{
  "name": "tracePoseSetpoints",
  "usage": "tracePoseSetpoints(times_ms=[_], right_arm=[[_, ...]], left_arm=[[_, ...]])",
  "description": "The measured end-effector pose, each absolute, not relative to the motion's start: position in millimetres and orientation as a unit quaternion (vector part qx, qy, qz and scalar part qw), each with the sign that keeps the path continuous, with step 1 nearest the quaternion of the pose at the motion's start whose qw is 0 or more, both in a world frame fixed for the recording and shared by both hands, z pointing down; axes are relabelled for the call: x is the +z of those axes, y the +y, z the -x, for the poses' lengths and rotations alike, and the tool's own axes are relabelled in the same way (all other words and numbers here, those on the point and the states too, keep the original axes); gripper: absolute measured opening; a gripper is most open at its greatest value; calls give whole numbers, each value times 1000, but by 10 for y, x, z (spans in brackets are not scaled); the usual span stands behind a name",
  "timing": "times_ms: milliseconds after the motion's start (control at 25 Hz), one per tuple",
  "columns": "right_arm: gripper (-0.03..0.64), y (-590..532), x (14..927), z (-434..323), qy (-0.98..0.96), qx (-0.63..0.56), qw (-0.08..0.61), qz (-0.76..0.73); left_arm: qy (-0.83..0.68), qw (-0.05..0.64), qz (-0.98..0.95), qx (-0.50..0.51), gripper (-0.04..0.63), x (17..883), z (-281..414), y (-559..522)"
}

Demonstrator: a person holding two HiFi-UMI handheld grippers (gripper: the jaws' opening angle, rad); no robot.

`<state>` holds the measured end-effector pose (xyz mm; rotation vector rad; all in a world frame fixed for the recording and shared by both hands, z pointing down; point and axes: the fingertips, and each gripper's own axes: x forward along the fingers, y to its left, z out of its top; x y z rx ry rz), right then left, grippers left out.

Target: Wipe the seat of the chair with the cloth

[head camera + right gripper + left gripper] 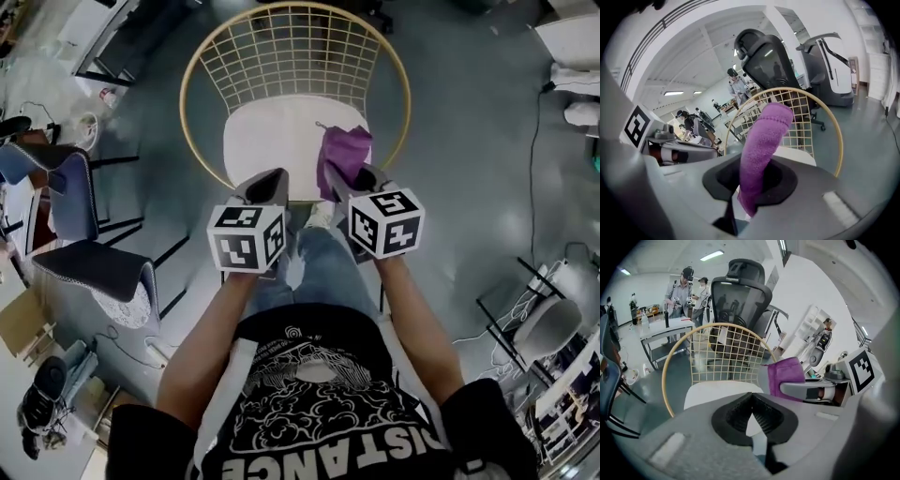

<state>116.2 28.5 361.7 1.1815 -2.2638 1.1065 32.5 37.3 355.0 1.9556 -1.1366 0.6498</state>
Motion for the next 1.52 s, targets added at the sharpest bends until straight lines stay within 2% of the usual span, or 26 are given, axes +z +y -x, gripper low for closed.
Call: tracePoseSetpoints(times_ms=[760,1120,1520], right_arm=[[60,693,2372,-153,-809,277,128,-502],[58,913,2242,17,-794,244,117,-544],[58,1119,2224,33,-790,234,115,-555]], left_arm=[[-411,291,-843,191,-8,2480,238,647],[-397,239,-865,195,-8,2298,374,786],[-384,232,-874,188,-8,2292,345,1014]])
